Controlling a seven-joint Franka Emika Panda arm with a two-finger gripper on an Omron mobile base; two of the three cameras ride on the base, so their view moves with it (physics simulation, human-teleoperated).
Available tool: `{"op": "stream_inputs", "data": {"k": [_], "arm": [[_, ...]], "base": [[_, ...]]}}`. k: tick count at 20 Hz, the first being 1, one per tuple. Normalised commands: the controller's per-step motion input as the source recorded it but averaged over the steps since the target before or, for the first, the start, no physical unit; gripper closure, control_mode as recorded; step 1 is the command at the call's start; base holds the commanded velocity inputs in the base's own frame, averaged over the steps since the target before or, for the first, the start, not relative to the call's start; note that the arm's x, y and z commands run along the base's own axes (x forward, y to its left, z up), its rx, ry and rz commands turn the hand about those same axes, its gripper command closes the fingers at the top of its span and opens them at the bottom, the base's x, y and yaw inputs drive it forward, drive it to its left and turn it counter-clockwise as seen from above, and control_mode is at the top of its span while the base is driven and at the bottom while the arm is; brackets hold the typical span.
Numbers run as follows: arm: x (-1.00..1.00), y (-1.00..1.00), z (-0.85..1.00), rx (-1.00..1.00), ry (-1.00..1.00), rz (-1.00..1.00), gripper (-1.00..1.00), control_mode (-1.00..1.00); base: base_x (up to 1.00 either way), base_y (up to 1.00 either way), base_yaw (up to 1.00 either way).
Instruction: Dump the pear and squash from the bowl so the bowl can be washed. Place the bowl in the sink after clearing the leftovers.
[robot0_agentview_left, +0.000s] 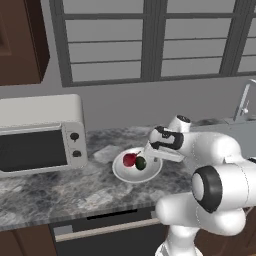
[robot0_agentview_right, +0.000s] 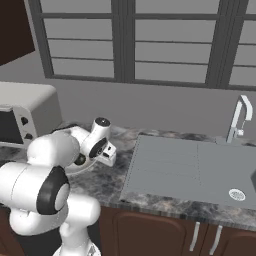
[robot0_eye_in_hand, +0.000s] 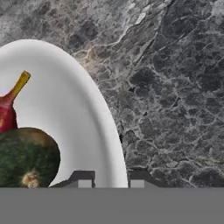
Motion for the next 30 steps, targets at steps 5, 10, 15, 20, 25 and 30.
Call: {"op": "stream_inputs", "data": {"k": [5, 10, 15, 20, 25, 30], "arm": [[-0.51, -0.22, 0.83, 0.12, -0.09, -0.12, 1.00, -1.00], [-0.68, -0.55, 0.94, 0.39, -0.05, -0.16, 1.00, -1.00], [-0.83, -0.39, 0.96, 0.48, -0.03, -0.08, 1.00, -1.00], [-0.52, -0.04, 0.18, 0.24, -0.06, 0.00, 1.00, -1.00], [-0.16, -0.06, 0.00, 0.14, -0.06, 0.00, 1.00, -1.00], [-0.01, 0.00, 0.00, 0.00, 0.00, 0.00, 1.00, 1.00]], "base": [[0.00, 0.00, 0.00], [0.00, 0.00, 0.00], [0.00, 0.00, 0.00], [0.00, 0.00, 0.00], [0.00, 0.00, 0.00], [-0.31, -0.29, 0.00]]}}
